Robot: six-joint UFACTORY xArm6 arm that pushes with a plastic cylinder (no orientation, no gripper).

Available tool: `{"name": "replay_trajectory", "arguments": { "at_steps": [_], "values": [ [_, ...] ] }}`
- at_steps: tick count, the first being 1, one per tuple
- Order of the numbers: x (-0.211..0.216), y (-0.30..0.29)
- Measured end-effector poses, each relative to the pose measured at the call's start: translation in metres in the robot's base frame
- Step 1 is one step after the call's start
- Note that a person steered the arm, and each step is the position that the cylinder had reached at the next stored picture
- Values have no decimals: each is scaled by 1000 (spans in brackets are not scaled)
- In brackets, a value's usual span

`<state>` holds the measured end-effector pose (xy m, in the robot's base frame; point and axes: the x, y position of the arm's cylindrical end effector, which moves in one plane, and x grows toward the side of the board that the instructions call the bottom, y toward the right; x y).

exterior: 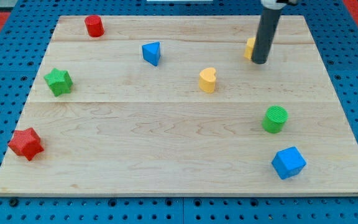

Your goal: Push the hexagon towards top right

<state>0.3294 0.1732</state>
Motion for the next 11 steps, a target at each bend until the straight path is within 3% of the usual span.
{"name": "replay_trajectory", "arguments": {
  "at_steps": [2,4,5,6,7,8,11],
  "values": [
    [-19,-65],
    [-33,-16],
    [1,-31],
    [49,26],
    [63,43],
    [65,114],
    [69,130]
  ]
}}
